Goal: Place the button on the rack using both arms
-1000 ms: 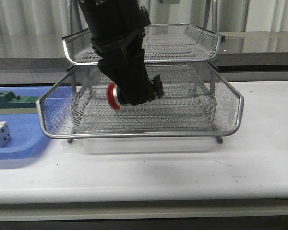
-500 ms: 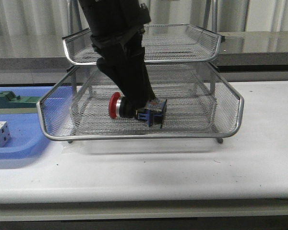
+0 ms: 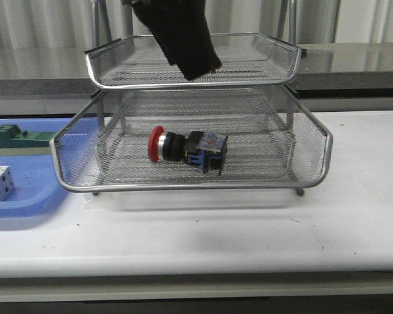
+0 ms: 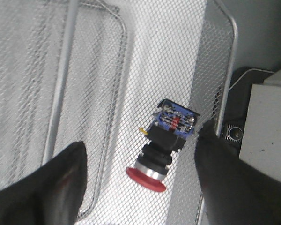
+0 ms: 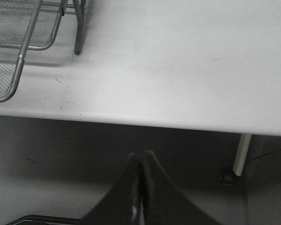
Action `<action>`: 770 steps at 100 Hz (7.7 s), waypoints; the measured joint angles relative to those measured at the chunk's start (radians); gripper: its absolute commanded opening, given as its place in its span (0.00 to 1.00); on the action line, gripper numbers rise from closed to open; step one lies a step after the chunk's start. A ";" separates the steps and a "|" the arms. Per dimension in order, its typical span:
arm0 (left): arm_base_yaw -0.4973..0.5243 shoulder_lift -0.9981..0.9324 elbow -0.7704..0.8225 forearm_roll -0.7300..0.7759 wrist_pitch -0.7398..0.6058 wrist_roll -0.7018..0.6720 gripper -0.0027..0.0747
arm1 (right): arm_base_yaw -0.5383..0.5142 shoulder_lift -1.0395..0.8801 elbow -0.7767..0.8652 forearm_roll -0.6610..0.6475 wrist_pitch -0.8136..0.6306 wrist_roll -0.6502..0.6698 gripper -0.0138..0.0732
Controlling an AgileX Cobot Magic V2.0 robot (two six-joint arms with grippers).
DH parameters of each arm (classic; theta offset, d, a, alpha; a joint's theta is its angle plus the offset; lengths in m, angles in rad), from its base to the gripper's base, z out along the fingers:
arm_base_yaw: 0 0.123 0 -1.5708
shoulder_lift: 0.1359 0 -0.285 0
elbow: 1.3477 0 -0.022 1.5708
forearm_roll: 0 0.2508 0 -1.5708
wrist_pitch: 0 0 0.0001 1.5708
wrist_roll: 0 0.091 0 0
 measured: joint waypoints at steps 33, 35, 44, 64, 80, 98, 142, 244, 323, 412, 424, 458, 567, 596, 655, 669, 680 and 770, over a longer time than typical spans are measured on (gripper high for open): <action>0.236 -0.162 0.023 0.000 -0.026 -0.106 0.63 | 0.000 0.000 0.000 0.000 0.000 0.000 0.08; 0.255 -0.173 0.031 0.000 -0.034 -0.111 0.63 | 0.000 0.000 0.000 0.000 0.000 0.000 0.08; 0.334 -0.227 0.076 0.000 -0.068 -0.124 0.63 | 0.000 0.000 0.000 0.000 0.000 0.000 0.08; 0.474 -0.390 0.253 -0.014 -0.195 -0.132 0.63 | 0.000 0.000 0.000 0.000 0.000 0.000 0.08; 0.543 -0.554 0.447 -0.044 -0.353 -0.134 0.63 | 0.000 0.000 0.000 0.000 0.000 0.000 0.08; 0.590 -0.782 0.697 -0.084 -0.554 -0.140 0.63 | 0.000 0.000 0.000 0.000 0.000 0.000 0.08; 0.599 -1.385 1.220 -0.175 -0.870 -0.140 0.63 | 0.000 0.000 0.000 0.000 0.000 0.000 0.08; 0.601 -1.671 1.549 -0.229 -1.104 -0.141 0.37 | 0.000 0.000 0.000 0.000 0.000 0.000 0.08; 0.601 -1.671 1.550 -0.230 -1.107 -0.141 0.01 | 0.000 0.018 0.000 0.126 -0.035 -0.049 0.08; 0.601 -1.671 1.550 -0.230 -1.107 -0.141 0.01 | 0.500 0.614 -0.001 0.422 -0.366 -0.682 0.09; 0.601 -1.671 1.550 -0.230 -1.107 -0.141 0.01 | 0.597 0.685 -0.001 0.365 -0.457 -0.686 0.09; 0.601 -1.671 1.550 -0.230 -1.107 -0.141 0.01 | 0.691 0.859 -0.001 0.298 -0.700 -0.688 0.09; 0.601 -1.671 1.550 -0.230 -1.107 -0.141 0.01 | 0.606 1.023 -0.002 0.239 -1.036 -0.749 0.09; 0.601 -1.671 1.550 -0.230 -1.107 -0.141 0.01 | 0.498 1.028 -0.061 0.237 -1.051 -0.751 0.09; 0.601 -1.671 1.550 -0.230 -1.107 -0.141 0.01 | 0.471 0.942 -0.107 0.374 -0.889 -0.753 0.09; 0.601 -1.671 1.550 -0.230 -1.107 -0.141 0.01 | 0.453 0.858 -0.107 0.439 -0.827 -0.753 0.09; 0.601 -1.671 1.550 -0.230 -1.107 -0.141 0.01 | 0.421 0.778 -0.107 0.473 -0.787 -0.753 0.09; 0.601 -1.671 1.550 -0.230 -1.107 -0.141 0.01 | -0.176 -0.028 0.132 0.502 -0.456 -0.668 0.09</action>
